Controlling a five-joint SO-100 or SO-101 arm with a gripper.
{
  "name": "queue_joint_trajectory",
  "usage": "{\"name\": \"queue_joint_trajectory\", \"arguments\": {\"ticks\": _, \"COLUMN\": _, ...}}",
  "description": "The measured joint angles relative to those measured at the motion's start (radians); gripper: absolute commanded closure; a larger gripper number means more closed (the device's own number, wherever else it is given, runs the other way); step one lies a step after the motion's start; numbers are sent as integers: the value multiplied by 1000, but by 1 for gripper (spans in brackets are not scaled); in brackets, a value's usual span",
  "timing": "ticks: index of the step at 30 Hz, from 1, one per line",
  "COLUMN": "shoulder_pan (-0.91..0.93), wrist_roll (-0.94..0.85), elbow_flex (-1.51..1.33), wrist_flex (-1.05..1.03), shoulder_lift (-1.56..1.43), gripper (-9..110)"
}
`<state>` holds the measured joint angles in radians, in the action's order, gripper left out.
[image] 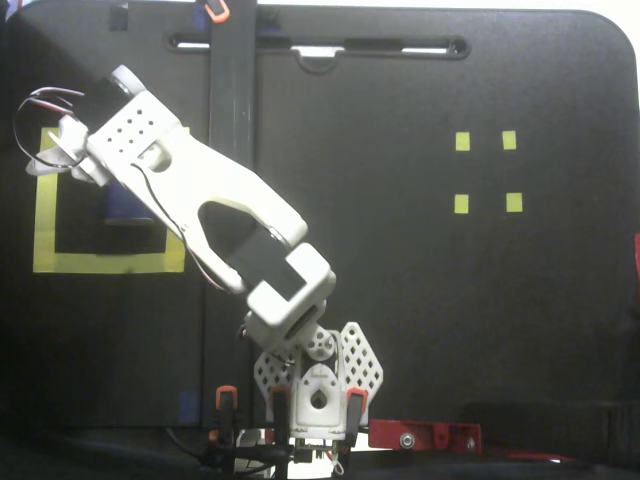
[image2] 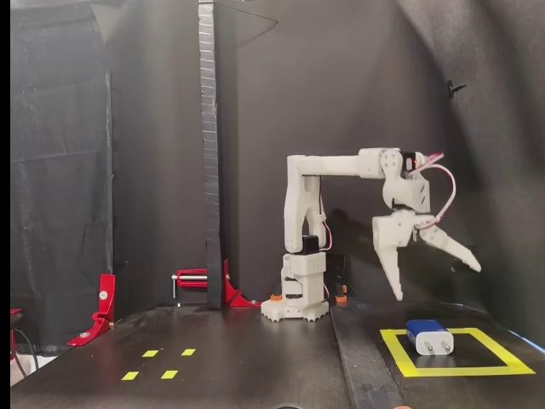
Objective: Grasp the block and place it in the designated area.
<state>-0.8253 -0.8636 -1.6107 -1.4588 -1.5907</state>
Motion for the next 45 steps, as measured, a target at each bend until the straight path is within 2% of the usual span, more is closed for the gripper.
{"name": "queue_joint_trajectory", "arguments": {"ticks": 8, "shoulder_pan": 5, "wrist_roll": 0, "elbow_flex": 3, "wrist_flex": -2, "shoulder_lift": 0, "gripper": 48}}
{"name": "queue_joint_trajectory", "arguments": {"ticks": 13, "shoulder_pan": 5, "wrist_roll": 0, "elbow_flex": 3, "wrist_flex": 2, "shoulder_lift": 0, "gripper": 72}}
{"name": "queue_joint_trajectory", "arguments": {"ticks": 15, "shoulder_pan": 5, "wrist_roll": 0, "elbow_flex": 3, "wrist_flex": 8, "shoulder_lift": 0, "gripper": 79}}
{"name": "queue_joint_trajectory", "arguments": {"ticks": 30, "shoulder_pan": 14, "wrist_roll": 0, "elbow_flex": 3, "wrist_flex": 15, "shoulder_lift": 0, "gripper": 101}}
{"name": "queue_joint_trajectory", "arguments": {"ticks": 40, "shoulder_pan": 17, "wrist_roll": 20, "elbow_flex": 3, "wrist_flex": 28, "shoulder_lift": 0, "gripper": 102}}
{"name": "queue_joint_trajectory", "arguments": {"ticks": 45, "shoulder_pan": 14, "wrist_roll": 227, "elbow_flex": 3, "wrist_flex": 48, "shoulder_lift": 0, "gripper": 102}}
